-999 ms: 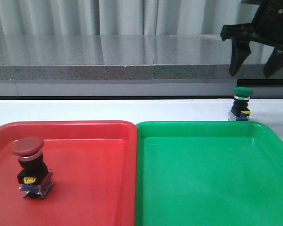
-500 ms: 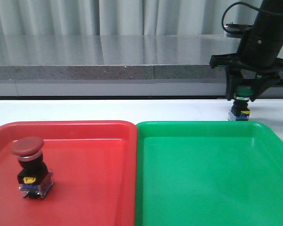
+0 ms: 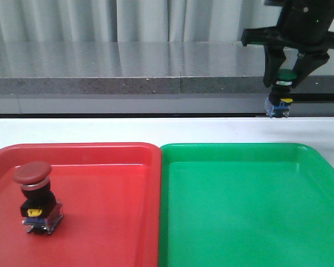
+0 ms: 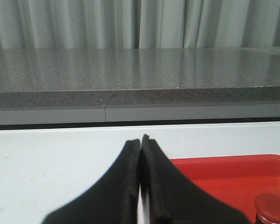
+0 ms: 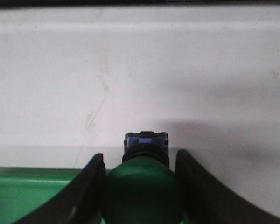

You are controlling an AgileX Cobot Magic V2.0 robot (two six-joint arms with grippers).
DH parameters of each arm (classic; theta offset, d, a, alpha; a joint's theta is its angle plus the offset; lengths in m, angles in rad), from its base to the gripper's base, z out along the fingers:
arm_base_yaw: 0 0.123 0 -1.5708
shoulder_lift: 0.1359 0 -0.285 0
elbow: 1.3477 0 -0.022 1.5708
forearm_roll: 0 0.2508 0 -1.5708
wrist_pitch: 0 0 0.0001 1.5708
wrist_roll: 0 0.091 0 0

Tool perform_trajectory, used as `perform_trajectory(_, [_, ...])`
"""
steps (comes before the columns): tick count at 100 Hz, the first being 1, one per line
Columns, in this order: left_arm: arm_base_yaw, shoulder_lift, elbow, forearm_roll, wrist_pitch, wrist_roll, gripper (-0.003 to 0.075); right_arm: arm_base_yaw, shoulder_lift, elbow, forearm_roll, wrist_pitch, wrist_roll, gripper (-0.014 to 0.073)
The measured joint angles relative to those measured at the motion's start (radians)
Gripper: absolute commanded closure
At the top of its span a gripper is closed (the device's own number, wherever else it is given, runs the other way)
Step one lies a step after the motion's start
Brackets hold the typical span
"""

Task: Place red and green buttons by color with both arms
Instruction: 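Lift the green button with the right gripper and lower it into the green tray, then open the right gripper and raise it away from the green button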

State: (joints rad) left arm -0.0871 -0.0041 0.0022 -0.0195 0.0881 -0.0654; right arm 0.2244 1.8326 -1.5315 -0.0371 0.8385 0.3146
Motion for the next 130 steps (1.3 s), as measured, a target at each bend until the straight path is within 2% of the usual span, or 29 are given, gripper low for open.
perform_trajectory(28, [0.0, 0.0, 0.0, 0.0, 0.0, 0.0, 0.0741, 0.169, -0.148, 0.196, -0.03, -0.007, 0.122, 0.0365])
perform_trajectory(62, [0.0, 0.0, 0.0, 0.0, 0.0, 0.0, 0.0741, 0.382, -0.158, 0.417, -0.043, -0.121, 0.241, 0.0365])
perform_trajectory(78, [0.0, 0.0, 0.0, 0.0, 0.0, 0.0, 0.0741, 0.396, -0.133, 0.462, -0.045, -0.155, 0.27, 0.0334])
perform_trajectory(97, [0.0, 0.0, 0.0, 0.0, 0.0, 0.0, 0.0741, 0.398, -0.125, 0.466, -0.05, -0.172, 0.274, 0.0083])
perform_trajectory(102, [0.0, 0.0, 0.0, 0.0, 0.0, 0.0, 0.0741, 0.398, -0.123, 0.466, -0.05, -0.174, 0.274, 0.0044])
perform_trajectory(114, [0.0, 0.0, 0.0, 0.0, 0.0, 0.0, 0.0741, 0.396, -0.146, 0.468, -0.034, -0.184, 0.236, 0.004])
perform_trajectory(130, [0.0, 0.0, 0.0, 0.0, 0.0, 0.0, 0.0741, 0.338, -0.238, 0.468, 0.044, -0.186, 0.106, 0.0053])
